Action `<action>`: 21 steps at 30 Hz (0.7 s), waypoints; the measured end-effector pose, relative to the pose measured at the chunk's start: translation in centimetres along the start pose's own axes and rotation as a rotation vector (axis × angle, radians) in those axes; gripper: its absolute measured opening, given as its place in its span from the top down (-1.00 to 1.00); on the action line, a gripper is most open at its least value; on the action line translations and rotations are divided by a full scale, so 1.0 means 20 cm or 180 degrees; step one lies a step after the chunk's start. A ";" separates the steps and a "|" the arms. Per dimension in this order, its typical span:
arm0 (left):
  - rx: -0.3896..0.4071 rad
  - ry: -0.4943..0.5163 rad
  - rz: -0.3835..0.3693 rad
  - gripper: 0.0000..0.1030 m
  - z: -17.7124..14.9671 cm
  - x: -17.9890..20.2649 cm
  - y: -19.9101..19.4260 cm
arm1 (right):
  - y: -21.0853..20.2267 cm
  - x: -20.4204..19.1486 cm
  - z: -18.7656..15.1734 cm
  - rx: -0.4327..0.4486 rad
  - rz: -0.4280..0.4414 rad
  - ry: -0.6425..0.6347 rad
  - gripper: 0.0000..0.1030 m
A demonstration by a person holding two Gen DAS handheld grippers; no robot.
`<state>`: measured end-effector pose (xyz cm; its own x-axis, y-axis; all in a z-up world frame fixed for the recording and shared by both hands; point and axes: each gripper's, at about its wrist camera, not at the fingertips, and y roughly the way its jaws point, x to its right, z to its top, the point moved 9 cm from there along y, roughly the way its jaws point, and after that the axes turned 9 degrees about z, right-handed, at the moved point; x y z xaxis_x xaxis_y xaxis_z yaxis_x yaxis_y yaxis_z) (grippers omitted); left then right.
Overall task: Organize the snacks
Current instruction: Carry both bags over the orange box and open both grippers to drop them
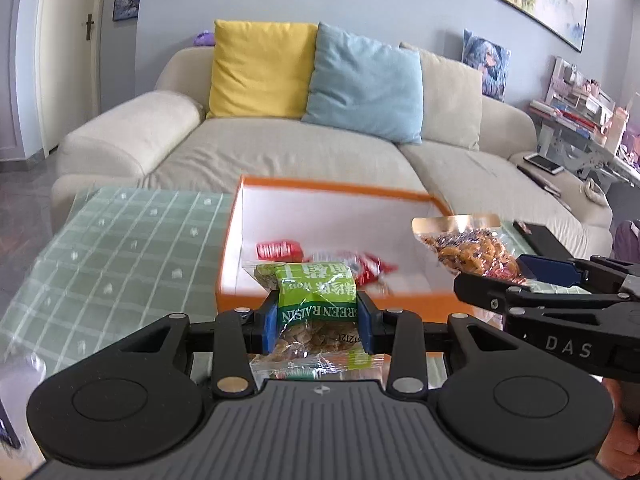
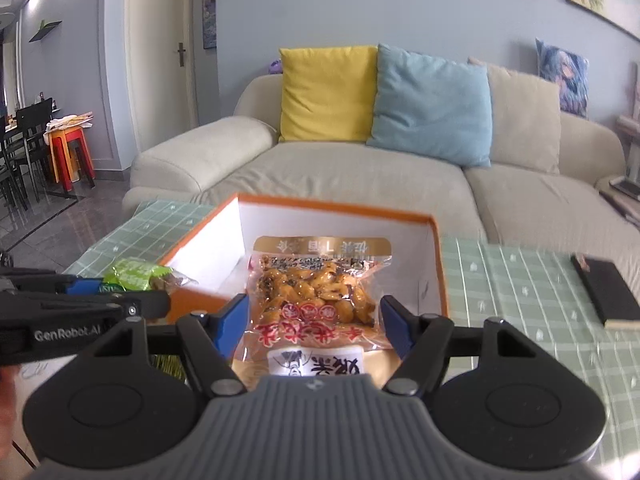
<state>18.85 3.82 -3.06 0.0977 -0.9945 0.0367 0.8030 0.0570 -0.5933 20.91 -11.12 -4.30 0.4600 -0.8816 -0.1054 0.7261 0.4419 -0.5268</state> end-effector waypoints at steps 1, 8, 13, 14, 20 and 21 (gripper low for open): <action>0.0016 0.0001 0.0003 0.18 0.03 0.00 0.01 | 0.02 0.01 0.04 0.0001 0.0017 -0.0006 -0.33; -0.0039 0.0062 -0.0053 0.18 0.22 0.03 0.17 | 0.16 0.07 0.24 -0.0001 -0.0008 -0.0206 -0.33; -0.0358 0.0078 -0.0047 0.17 0.24 0.04 0.36 | 0.31 0.17 0.29 -0.0209 -0.0100 -0.0287 -0.33; -0.0467 0.0094 -0.0021 0.18 0.23 0.05 0.41 | 0.34 0.20 0.29 -0.0281 -0.0132 -0.0278 -0.33; -0.0880 0.0193 0.0028 0.18 0.18 0.08 0.61 | 0.59 0.36 0.21 -0.0935 -0.0204 -0.0121 -0.33; -0.0931 0.0208 0.0036 0.18 0.17 0.08 0.63 | 0.62 0.38 0.19 -0.1028 -0.0203 -0.0137 -0.33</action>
<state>31.13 3.16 -7.78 0.0598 -0.9981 -0.0175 0.5975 0.0499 -0.8003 35.41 -11.60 -8.38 0.4451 -0.8949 -0.0314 0.5578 0.3045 -0.7721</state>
